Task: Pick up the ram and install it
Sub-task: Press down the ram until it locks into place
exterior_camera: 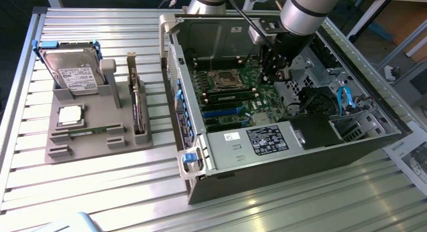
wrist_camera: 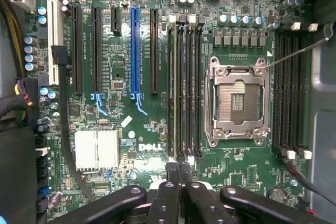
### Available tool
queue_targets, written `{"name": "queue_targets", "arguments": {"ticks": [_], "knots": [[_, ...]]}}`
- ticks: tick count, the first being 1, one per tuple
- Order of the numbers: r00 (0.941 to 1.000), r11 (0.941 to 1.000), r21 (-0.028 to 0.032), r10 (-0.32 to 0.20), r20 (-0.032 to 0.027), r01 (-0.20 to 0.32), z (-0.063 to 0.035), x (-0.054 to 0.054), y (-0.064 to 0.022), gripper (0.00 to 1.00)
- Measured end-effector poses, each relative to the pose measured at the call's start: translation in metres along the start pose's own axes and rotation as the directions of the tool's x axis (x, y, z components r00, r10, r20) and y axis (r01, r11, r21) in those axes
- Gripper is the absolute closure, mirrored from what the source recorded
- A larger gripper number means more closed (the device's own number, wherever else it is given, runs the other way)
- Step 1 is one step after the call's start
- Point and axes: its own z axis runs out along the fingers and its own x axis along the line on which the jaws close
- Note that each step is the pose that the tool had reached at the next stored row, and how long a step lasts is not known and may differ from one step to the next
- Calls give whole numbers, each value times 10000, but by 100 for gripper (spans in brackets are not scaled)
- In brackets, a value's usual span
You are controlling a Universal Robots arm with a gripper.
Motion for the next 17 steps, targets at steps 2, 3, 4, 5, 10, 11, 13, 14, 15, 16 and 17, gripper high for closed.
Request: {"name": "queue_targets", "arguments": {"ticks": [2, 3, 4, 5, 10, 11, 13, 14, 15, 16, 17], "knots": [[10000, 10000, 18, -2, -1, 2, 39, 4, 0, 90], [10000, 10000, 29, -3, -1, 3, 60, 5, 0, 90], [10000, 10000, 45, -4, -1, 4, 89, 8, 1, 90], [10000, 10000, 57, -5, 1, 5, 112, 10, 1, 90], [10000, 9999, 114, -10, 0, 10, 210, 18, 1, 90], [10000, 9999, 124, -10, 1, 10, 226, 19, 2, 90], [10000, 9999, 125, -10, 0, 10, 226, 20, 2, 90], [10000, 9999, 125, -11, -1, 11, 226, 20, 2, 90], [10000, 9999, 126, -10, 0, 10, 237, 20, 2, 90], [10000, 9999, 127, -11, 0, 11, 265, 23, 2, 90], [10000, 9999, 128, -11, 0, 11, 293, 25, 2, 90]]}}
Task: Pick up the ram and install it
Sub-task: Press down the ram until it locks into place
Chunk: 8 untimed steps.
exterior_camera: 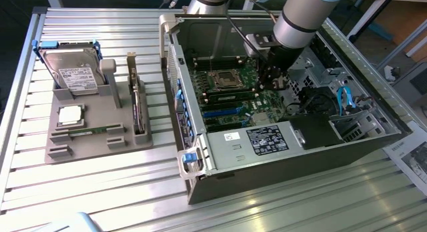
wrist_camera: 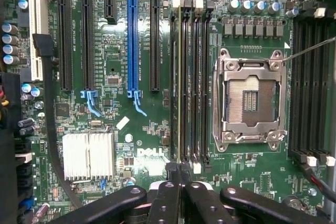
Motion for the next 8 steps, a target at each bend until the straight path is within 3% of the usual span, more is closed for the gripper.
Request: {"name": "queue_targets", "arguments": {"ticks": [3, 8], "knots": [[10000, 10000, 0, 1, -1, -1, 64, 6, 1, 90], [10000, 10000, 0, 0, -1, 0, 66, 6, 1, 90]]}}
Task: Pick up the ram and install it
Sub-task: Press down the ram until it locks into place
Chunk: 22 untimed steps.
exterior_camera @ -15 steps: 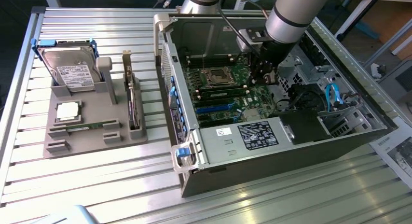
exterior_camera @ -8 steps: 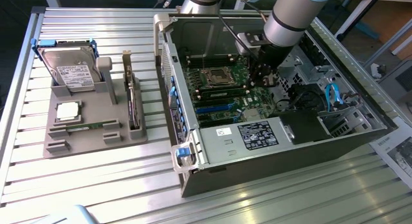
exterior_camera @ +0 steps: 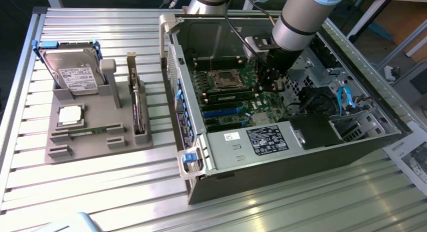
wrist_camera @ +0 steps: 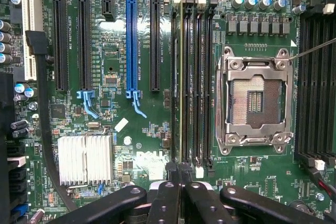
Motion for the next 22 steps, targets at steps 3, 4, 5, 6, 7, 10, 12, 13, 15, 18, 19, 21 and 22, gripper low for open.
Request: {"name": "queue_targets", "arguments": {"ticks": [3, 4, 5, 6, 7, 10, 12, 13, 15, 18, 19, 21, 22], "knots": [[10000, 10000, 0, 0, 1, 0, 0, 0, 0, 90], [10000, 10000, 1, 0, 1, 0, 0, 0, 0, 90], [10000, 10000, 1, 0, 2, 0, 0, -1, 0, 90], [10000, 10000, 1, 0, 2, 0, 0, -3, 0, 90], [10000, 10000, 1, 0, 2, 0, 0, -10, 0, 90], [10000, 10000, 0, 0, 1, 0, 1, -23, 0, 90], [10000, 10000, 2, 0, 1, 0, 16, -22, 0, 90], [10000, 10000, 2, 0, -2, 0, 16, -22, 0, 90], [10000, 10000, 3, 0, 0, 0, 17, -22, 0, 90], [10000, 10000, 4, 0, 1, 0, 33, -21, 0, 90], [10000, 10000, 3, 0, -2, 0, 38, -20, 1, 90], [10000, 10000, 2, 0, -3, 0, 39, -19, 1, 90], [10000, 10000, 3, 0, -1, 0, 40, -20, 1, 90]]}}
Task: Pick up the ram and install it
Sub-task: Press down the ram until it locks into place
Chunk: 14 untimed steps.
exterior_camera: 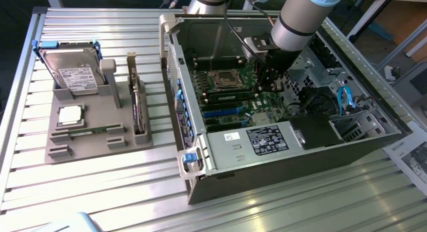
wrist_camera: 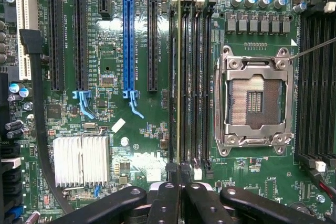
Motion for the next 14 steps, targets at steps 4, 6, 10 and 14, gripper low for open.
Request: {"name": "queue_targets", "arguments": {"ticks": [4, 6, 10, 14], "knots": [[10000, 10000, 0, 0, 1, 0, 3, 0, 0, 90], [10000, 10000, 0, 0, 1, 0, 6, 1, 0, 90], [10000, 10000, 0, 0, 2, 0, 12, 1, 0, 90], [10000, 10000, 0, 0, 1, 0, 17, 1, 0, 90]]}}
